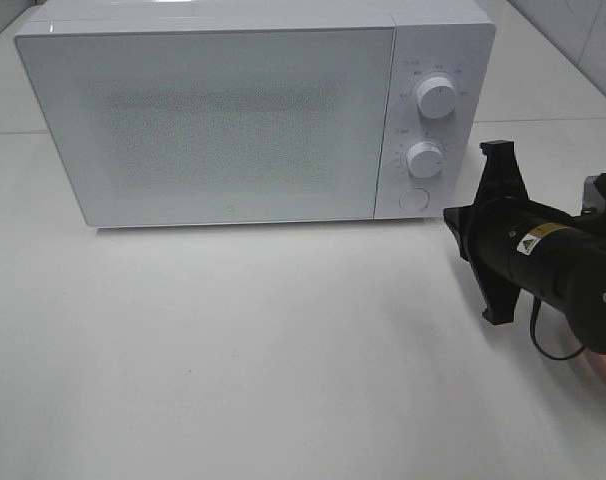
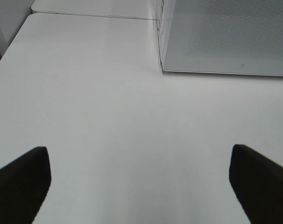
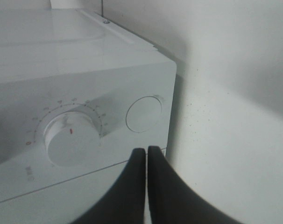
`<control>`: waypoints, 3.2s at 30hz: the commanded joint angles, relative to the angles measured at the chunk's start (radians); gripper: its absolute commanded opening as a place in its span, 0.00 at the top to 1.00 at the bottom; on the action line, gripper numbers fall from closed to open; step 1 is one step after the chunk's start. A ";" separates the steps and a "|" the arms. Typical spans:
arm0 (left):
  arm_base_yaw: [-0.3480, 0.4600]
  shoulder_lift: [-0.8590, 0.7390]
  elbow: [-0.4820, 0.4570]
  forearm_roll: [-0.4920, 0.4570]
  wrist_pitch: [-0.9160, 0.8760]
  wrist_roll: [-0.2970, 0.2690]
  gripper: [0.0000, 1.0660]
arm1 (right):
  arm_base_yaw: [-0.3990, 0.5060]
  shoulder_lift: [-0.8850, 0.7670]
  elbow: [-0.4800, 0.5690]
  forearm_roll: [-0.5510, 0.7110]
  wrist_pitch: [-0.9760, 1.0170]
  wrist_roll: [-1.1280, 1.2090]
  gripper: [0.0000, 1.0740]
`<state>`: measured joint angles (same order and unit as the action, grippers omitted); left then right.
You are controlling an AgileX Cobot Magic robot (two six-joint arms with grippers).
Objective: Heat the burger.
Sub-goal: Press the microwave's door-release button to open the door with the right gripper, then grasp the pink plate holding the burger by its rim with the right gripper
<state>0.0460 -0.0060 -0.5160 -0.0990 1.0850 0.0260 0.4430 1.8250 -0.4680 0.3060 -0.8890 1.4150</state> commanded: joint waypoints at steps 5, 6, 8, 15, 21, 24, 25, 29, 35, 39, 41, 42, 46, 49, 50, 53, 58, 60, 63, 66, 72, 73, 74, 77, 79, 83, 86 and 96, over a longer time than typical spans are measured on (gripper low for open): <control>0.000 -0.016 0.001 -0.006 -0.016 -0.005 0.10 | -0.025 0.072 -0.090 -0.039 0.013 0.006 1.00; 0.000 -0.016 0.001 -0.006 -0.016 -0.005 0.10 | -0.026 0.096 -0.119 -0.035 0.016 0.006 1.00; 0.000 -0.016 0.001 -0.006 -0.016 -0.005 0.10 | -0.038 0.126 -0.160 -0.046 0.021 0.006 1.00; 0.000 -0.016 0.001 -0.006 -0.016 -0.005 0.10 | -0.049 0.179 -0.238 -0.056 0.053 0.006 1.00; 0.000 -0.016 0.001 -0.006 -0.016 -0.005 0.10 | -0.060 0.225 -0.287 -0.057 0.074 0.006 1.00; 0.000 -0.016 0.001 -0.006 -0.016 -0.005 0.10 | -0.060 0.241 -0.303 -0.056 0.069 0.006 1.00; 0.000 -0.016 0.001 -0.006 -0.016 -0.005 0.10 | -0.060 0.247 -0.310 -0.056 0.068 0.006 1.00; 0.000 -0.016 0.001 -0.006 -0.016 -0.005 0.10 | -0.060 0.255 -0.315 -0.054 0.040 0.007 1.00; 0.000 -0.016 0.001 -0.006 -0.016 -0.005 0.10 | -0.060 0.256 -0.318 -0.064 -0.141 0.007 1.00; 0.000 -0.016 0.001 -0.006 -0.016 -0.005 0.10 | -0.060 0.256 -0.318 -0.062 -0.198 0.007 1.00; 0.000 -0.016 0.001 -0.006 -0.016 -0.005 0.10 | -0.060 0.256 -0.318 -0.052 -0.263 0.007 1.00; 0.000 -0.016 0.001 -0.006 -0.016 -0.005 0.10 | -0.060 0.256 -0.318 -0.052 -0.263 0.007 1.00; 0.000 -0.016 0.001 -0.006 -0.016 -0.005 0.10 | -0.060 0.256 -0.325 -0.026 -0.325 -0.012 1.00; 0.000 -0.016 0.001 -0.006 -0.016 -0.005 0.10 | -0.060 0.256 -0.339 -0.007 -0.330 -0.036 1.00; 0.000 -0.016 0.001 -0.006 -0.016 -0.005 0.10 | -0.060 0.256 -0.345 -0.001 -0.330 -0.042 1.00; 0.000 -0.016 0.001 -0.006 -0.016 -0.005 0.10 | -0.060 0.264 -0.371 0.030 -0.353 -0.059 1.00; 0.000 -0.016 0.001 -0.006 -0.016 -0.005 0.10 | -0.060 0.318 -0.447 0.040 -0.417 -0.061 1.00; 0.000 -0.016 0.001 -0.006 -0.016 -0.005 0.10 | -0.060 0.328 -0.459 0.041 -0.432 -0.061 1.00; 0.000 -0.016 0.001 -0.006 -0.016 -0.005 0.10 | -0.060 0.328 -0.459 0.048 -0.454 -0.063 1.00; 0.000 -0.016 0.001 -0.006 -0.016 -0.005 0.10 | -0.060 0.325 -0.456 0.044 -0.454 -0.070 1.00; 0.000 -0.016 0.001 -0.006 -0.016 -0.005 0.10 | -0.060 0.290 -0.416 0.047 -0.396 -0.085 1.00; 0.000 -0.016 0.001 -0.006 -0.016 -0.005 0.10 | -0.060 0.281 -0.405 0.047 -0.373 -0.085 1.00; 0.000 -0.016 0.001 -0.006 -0.016 -0.005 0.10 | -0.060 0.270 -0.385 0.042 -0.322 -0.084 1.00; 0.000 -0.016 0.001 -0.006 -0.016 -0.005 0.10 | -0.058 0.263 -0.377 0.037 -0.299 -0.084 1.00; 0.000 -0.016 0.001 -0.006 -0.016 -0.005 0.10 | -0.057 0.249 -0.351 -0.015 -0.206 -0.072 1.00; 0.000 -0.016 0.001 -0.006 -0.016 -0.005 0.10 | -0.057 0.226 -0.336 -0.050 -0.083 -0.049 1.00; 0.000 -0.016 0.001 -0.006 -0.016 -0.005 0.10 | -0.057 0.195 -0.315 -0.085 0.013 -0.049 1.00; 0.000 -0.016 0.001 -0.006 -0.016 -0.005 0.10 | -0.057 0.119 -0.258 -0.163 0.229 -0.059 1.00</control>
<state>0.0460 -0.0060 -0.5160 -0.0990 1.0840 0.0260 0.3920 1.9740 -0.7370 0.1900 -0.7270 1.3640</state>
